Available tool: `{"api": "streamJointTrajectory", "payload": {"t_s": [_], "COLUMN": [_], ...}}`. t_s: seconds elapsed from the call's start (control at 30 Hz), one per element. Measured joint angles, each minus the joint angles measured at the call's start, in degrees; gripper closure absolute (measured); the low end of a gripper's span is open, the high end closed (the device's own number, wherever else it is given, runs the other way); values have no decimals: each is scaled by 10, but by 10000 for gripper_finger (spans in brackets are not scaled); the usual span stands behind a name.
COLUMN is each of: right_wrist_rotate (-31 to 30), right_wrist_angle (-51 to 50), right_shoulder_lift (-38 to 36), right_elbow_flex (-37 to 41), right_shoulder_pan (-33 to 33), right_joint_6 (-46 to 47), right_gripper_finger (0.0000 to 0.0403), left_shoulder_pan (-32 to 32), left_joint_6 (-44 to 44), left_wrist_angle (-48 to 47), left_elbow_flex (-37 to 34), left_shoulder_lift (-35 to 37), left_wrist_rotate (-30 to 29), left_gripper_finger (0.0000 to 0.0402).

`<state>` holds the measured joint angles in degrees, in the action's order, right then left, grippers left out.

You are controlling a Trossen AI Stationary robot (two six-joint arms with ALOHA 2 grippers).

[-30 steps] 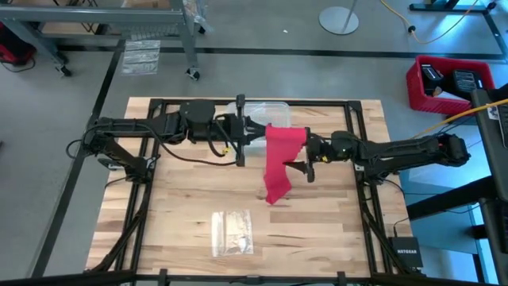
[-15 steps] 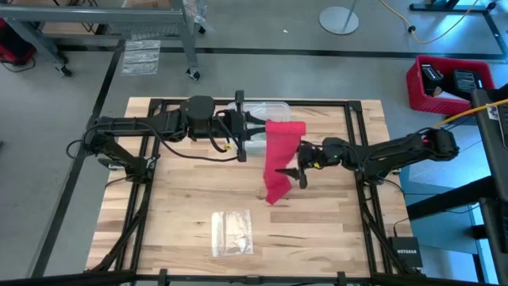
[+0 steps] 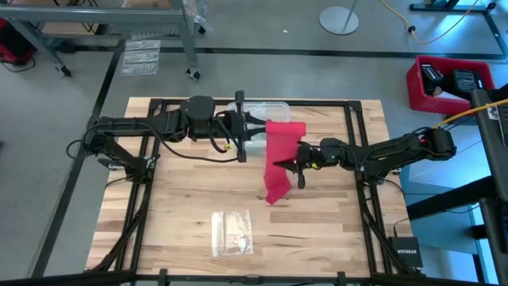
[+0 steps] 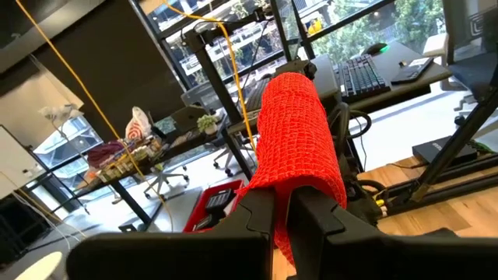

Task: Roll bandage
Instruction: Roll the red bandage

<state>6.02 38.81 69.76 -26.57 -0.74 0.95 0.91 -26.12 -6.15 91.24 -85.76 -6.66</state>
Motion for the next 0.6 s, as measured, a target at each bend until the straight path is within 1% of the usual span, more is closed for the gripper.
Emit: {"api": "streamJointTrajectory", "payload": {"t_s": [0.03,0.13,0.2,0.33,0.47,0.6], "right_wrist_rotate": [-1,-32,-54,-81,-90,-119], "right_wrist_angle": [2,1,-1,-7,-65,-162], "right_shoulder_lift": [0,-5,-13,-30,-37,-37], "right_elbow_flex": [0,0,0,-8,-57,-128], "right_shoulder_pan": [7,39,66,124,181,228], "right_joint_6": [0,6,13,33,36,18], "right_gripper_finger": [391,387,394,395,398,397], "left_shoulder_pan": [0,0,4,23,49,70], "left_joint_6": [-3,-25,-45,-72,-73,-73], "left_wrist_angle": [0,0,-1,-4,-6,-7], "left_elbow_flex": [0,0,0,0,0,0], "left_shoulder_lift": [0,0,0,0,0,0], "left_wrist_rotate": [-2,-27,-48,-62,-62,-62], "left_gripper_finger": [391,391,391,391,391,391]}}
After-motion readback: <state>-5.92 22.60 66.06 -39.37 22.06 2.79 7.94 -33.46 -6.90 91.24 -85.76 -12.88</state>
